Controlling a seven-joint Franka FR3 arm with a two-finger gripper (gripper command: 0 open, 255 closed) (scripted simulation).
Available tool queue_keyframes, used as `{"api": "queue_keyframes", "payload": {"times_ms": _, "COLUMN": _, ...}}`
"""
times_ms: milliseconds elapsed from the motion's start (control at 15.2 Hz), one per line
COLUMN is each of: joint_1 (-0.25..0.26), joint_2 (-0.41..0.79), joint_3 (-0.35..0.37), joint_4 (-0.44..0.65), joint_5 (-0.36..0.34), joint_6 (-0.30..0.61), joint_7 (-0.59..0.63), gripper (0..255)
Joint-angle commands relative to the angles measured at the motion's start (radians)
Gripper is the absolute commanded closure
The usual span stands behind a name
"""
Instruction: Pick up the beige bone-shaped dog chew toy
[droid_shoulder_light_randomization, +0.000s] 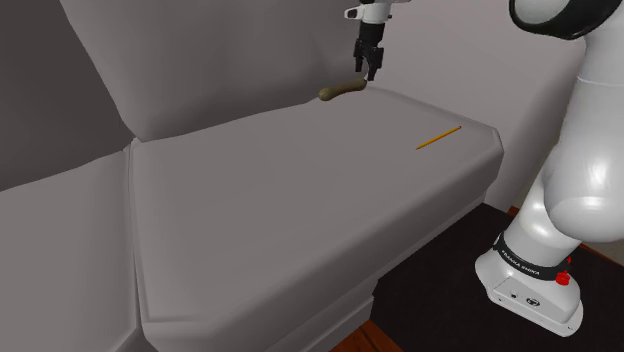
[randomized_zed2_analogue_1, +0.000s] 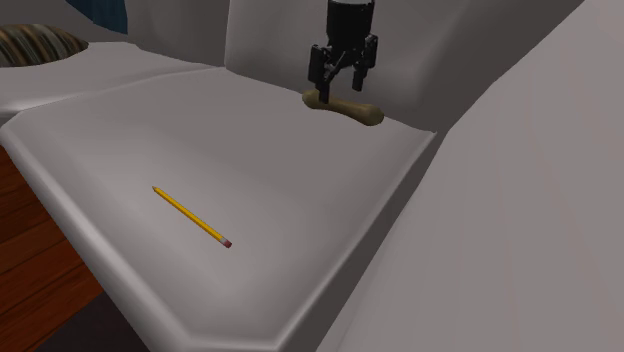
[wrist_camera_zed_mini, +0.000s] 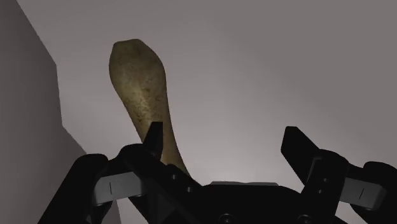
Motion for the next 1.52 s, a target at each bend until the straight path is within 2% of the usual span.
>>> {"api": "queue_keyframes", "payload": {"times_ms": 0, "joint_1": -0.016, "joint_2": 0.083, "joint_3": 0.017, "joint_4": 0.089, "joint_5": 0.037, "joint_6": -0.01, "joint_7": -0.084, "gripper": 0}}
{"api": "queue_keyframes", "payload": {"times_ms": 264, "joint_1": -0.058, "joint_2": 0.239, "joint_3": 0.06, "joint_4": 0.29, "joint_5": 0.089, "joint_6": -0.053, "joint_7": -0.214, "gripper": 0}}
{"api": "queue_keyframes", "payload": {"times_ms": 858, "joint_1": -0.047, "joint_2": 0.237, "joint_3": 0.065, "joint_4": 0.184, "joint_5": 0.092, "joint_6": 0.049, "joint_7": -0.227, "gripper": 0}}
{"api": "queue_keyframes", "payload": {"times_ms": 924, "joint_1": -0.052, "joint_2": 0.246, "joint_3": 0.065, "joint_4": 0.197, "joint_5": 0.095, "joint_6": 0.044, "joint_7": -0.23, "gripper": 255}}
{"api": "queue_keyframes", "payload": {"times_ms": 1452, "joint_1": -0.046, "joint_2": 0.23, "joint_3": 0.064, "joint_4": 0.177, "joint_5": 0.089, "joint_6": 0.049, "joint_7": -0.228, "gripper": 255}}
